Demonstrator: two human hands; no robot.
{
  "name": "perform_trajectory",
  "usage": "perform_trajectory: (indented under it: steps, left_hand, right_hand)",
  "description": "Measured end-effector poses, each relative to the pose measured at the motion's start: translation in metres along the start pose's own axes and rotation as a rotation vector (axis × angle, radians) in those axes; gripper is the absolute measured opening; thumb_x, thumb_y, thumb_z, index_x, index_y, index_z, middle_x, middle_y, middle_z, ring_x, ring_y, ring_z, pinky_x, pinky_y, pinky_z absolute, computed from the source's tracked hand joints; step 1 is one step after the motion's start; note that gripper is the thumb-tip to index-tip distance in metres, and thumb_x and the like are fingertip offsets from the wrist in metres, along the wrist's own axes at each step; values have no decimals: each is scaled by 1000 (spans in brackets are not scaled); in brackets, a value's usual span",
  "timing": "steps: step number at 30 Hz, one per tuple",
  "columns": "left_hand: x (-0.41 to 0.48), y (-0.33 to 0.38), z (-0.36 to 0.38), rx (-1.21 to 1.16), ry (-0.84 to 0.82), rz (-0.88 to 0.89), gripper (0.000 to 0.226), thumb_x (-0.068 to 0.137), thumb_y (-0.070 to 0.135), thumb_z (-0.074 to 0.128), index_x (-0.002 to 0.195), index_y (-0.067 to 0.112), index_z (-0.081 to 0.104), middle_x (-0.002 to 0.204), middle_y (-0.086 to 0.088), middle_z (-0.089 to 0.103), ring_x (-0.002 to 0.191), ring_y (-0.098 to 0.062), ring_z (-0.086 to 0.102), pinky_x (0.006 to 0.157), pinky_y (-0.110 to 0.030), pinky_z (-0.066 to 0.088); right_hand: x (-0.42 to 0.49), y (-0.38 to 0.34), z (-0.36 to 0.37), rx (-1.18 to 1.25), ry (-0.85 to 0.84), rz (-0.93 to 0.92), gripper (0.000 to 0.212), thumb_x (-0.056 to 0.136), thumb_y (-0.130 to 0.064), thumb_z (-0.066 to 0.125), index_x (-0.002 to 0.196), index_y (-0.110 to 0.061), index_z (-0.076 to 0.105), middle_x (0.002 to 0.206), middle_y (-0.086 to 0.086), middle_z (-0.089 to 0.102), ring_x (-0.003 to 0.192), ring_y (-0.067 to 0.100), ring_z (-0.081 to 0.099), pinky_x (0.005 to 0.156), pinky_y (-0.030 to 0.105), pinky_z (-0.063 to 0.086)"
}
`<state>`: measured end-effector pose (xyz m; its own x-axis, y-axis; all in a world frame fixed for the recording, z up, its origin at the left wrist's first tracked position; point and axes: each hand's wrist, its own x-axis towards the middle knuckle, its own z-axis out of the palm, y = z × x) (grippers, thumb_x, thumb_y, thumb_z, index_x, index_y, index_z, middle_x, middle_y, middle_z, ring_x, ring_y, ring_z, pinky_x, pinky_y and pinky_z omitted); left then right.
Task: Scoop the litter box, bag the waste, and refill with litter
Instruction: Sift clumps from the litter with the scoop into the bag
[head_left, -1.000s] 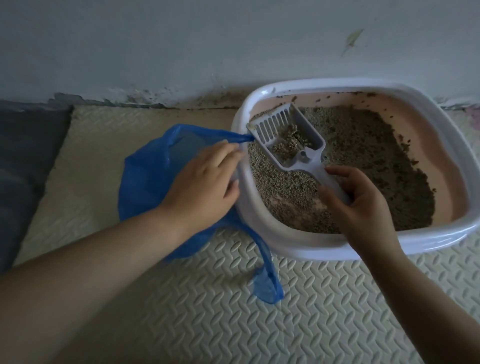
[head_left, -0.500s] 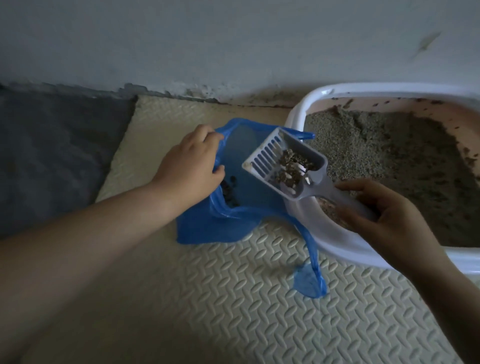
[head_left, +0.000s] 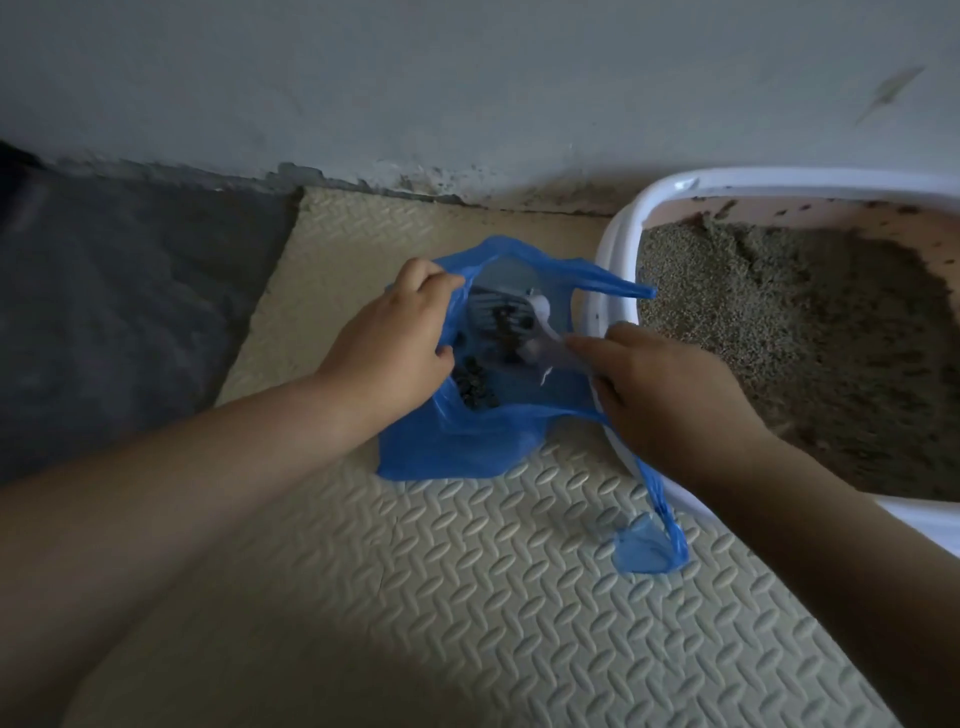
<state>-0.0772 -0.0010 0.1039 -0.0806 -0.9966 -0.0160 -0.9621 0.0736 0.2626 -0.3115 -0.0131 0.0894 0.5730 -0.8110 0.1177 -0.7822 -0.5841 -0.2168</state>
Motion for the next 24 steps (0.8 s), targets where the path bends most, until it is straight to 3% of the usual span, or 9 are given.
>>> perform_trajectory:
  steps: [3,11,24]
  left_hand:
    - [-1,-3,-2,-22,1,-14,64,85,12,63,143,13,35,136,-2,35,95,-22,57,72,-29,43]
    - [-4,-6,-2,-33,13,-22,65,85,12,63,143,12,35,136,0,35,97,-21,58,75,-29,45]
    - [-2,-2,-5,-29,12,-23,66,86,14,63,145,12,32,136,0,34,84,-12,51,69,-23,36]
  right_hand:
    - [7,-4,5,-71,-13,-35,50,82,-12,64,126,-33,59,86,3,56,68,32,61,50,29,31]
    - [-2,3,10,2,83,-15,49,78,-5,66,123,-26,63,78,5,57,58,34,59,45,33,44]
    - [-9,2,5,62,104,-46,42,81,-7,67,119,-25,66,76,4,56,57,32,58,44,29,40]
